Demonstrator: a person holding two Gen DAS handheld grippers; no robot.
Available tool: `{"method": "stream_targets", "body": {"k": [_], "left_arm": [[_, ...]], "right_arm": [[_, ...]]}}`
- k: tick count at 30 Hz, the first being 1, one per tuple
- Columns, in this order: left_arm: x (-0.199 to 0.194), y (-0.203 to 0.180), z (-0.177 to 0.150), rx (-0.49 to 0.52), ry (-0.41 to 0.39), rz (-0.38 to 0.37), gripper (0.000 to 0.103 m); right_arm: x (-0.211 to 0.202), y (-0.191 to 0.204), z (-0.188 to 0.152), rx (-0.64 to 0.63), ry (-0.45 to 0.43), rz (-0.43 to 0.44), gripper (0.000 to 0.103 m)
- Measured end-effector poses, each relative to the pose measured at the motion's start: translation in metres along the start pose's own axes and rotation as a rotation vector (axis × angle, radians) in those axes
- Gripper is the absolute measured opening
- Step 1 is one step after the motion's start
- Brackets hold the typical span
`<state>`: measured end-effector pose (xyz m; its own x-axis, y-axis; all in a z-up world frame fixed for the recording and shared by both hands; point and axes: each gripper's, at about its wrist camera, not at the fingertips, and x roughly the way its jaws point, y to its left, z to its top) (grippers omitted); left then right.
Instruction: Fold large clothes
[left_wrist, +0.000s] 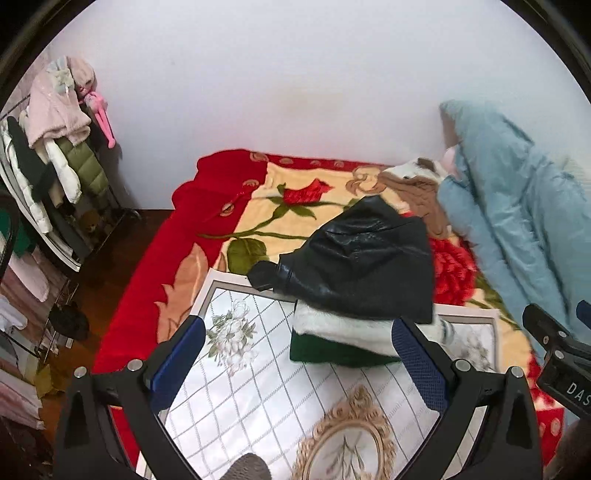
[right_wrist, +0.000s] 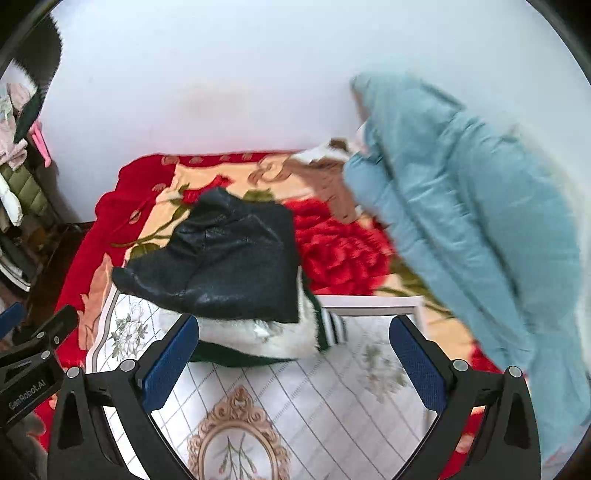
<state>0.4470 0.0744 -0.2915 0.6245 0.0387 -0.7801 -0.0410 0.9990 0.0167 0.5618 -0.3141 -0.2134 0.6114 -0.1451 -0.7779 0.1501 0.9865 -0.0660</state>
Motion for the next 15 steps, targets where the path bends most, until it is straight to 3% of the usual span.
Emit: {"method": "stream_targets", "body": {"k": [9,15], "left_arm": [[-0.138,0.026,-0.018,0.012,-0.058,-0.053,0.103],[-0.217,0.038,-0.031,0.001,-0.106,-0.033,0.103]], "right_arm": [[-0.196,-0.002,-0.030,0.041,-0.085,-0.094,0.103],[-0.296,-0.009,-0.050,0.043,-0.116,-0.088,0.103]]}}
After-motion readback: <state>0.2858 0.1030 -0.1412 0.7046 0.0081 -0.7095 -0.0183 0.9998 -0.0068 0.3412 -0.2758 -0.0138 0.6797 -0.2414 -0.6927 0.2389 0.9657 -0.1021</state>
